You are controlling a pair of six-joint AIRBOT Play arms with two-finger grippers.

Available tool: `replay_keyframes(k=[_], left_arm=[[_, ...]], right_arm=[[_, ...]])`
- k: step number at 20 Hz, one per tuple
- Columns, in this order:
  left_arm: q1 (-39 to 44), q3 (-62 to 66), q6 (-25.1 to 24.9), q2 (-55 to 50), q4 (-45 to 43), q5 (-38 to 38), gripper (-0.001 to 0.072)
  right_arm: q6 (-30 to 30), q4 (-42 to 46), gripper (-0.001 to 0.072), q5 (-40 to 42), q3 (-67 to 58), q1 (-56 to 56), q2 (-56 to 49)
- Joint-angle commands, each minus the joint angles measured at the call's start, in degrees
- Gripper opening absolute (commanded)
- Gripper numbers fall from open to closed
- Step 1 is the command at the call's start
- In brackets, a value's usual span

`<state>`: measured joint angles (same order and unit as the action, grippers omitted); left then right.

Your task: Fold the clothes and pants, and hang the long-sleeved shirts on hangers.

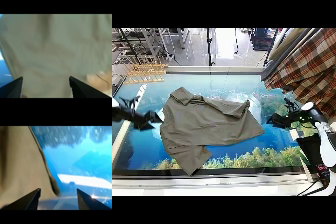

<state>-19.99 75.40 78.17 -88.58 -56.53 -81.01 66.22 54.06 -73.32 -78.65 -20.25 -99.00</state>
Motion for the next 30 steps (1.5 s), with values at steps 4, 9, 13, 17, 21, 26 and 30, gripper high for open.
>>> replay_keyframes(k=[4,9,13,17,21,26,30], left_arm=[[-0.1,-33.0,-4.4,16.0,8.2,8.2,0.0620],[0.0,-38.3,-5.4,16.0,7.0,12.1,0.0620],[0.0,-38.4,-5.3,16.0,5.1,13.6,0.0620],[0.0,-38.4,-5.3,15.7,4.3,16.6,0.0619],[2.1,-38.4,-5.4,11.5,4.6,21.9,0.0477],[7.4,-37.9,-8.4,10.4,8.0,25.7,0.0005],[1.1,-29.2,-11.5,21.6,8.5,5.7,0.0003]], right_arm=[[-11.1,-5.9,0.0541,-5.7,1.3,-1.9,-6.5],[-15.5,-6.3,0.0526,-5.7,1.3,-2.1,-8.7],[-16.4,-7.6,0.0508,-6.5,1.3,-0.6,-10.2],[-17.3,-7.7,0.0435,-7.8,1.3,0.7,-10.3],[-17.3,-7.9,0.0191,-7.3,1.3,0.7,-10.3],[-18.6,-12.6,0.0013,-12.0,1.3,0.7,-9.4],[-19.2,-14.8,0.0012,-18.6,1.3,0.6,1.4]])
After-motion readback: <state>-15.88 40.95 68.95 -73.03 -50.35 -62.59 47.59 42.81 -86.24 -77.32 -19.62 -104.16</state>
